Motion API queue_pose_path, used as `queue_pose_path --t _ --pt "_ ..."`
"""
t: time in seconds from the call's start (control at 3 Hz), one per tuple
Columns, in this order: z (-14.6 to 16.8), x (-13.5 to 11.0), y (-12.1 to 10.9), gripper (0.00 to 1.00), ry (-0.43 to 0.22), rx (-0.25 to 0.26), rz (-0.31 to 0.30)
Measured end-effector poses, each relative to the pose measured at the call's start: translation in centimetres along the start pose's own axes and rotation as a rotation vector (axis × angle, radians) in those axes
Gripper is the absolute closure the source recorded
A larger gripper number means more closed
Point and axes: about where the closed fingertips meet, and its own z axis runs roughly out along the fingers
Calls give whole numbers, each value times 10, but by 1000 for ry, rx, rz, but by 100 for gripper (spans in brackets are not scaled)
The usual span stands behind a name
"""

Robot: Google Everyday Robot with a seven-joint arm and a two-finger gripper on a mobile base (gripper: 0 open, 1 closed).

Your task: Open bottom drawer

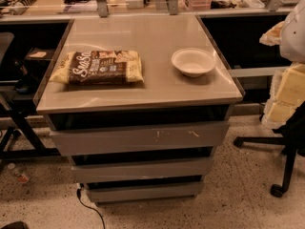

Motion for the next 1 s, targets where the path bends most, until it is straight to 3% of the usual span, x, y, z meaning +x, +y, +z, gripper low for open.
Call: queue_pose_path --t 0.67,1.0 --pt "13 -1 6 0 -10 1 9" --pt "35 -20 39 0 -66 4 -14"
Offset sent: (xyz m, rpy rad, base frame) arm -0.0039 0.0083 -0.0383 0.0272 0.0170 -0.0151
